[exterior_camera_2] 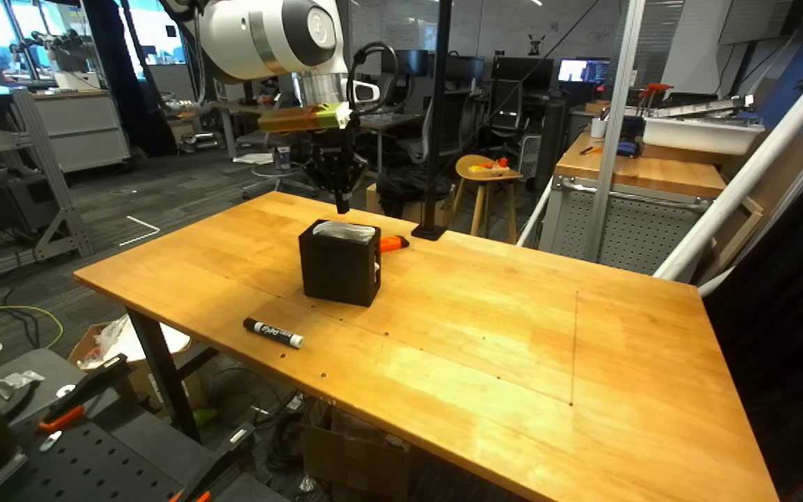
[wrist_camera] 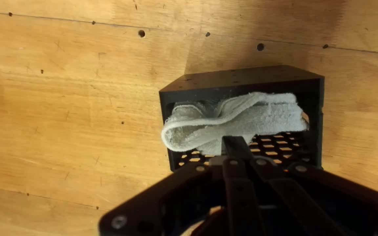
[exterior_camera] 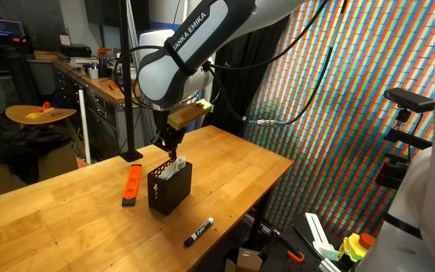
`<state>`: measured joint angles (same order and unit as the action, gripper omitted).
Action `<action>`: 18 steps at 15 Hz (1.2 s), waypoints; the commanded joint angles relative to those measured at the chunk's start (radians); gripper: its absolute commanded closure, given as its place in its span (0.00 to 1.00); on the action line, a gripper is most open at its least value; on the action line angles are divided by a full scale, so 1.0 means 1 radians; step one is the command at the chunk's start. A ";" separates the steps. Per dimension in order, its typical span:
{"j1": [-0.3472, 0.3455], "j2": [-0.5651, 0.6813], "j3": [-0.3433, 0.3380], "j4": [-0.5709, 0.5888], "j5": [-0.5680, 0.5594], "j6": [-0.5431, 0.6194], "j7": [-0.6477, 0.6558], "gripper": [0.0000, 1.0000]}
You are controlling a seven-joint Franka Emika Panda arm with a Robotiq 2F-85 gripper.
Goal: Pick the cloth and shove it in the box
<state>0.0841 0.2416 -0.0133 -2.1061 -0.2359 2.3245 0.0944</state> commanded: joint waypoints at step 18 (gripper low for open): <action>-0.011 0.206 0.045 0.009 0.101 0.117 -0.049 1.00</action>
<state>0.0833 0.4067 0.0075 -2.1126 -0.1801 2.4140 0.0818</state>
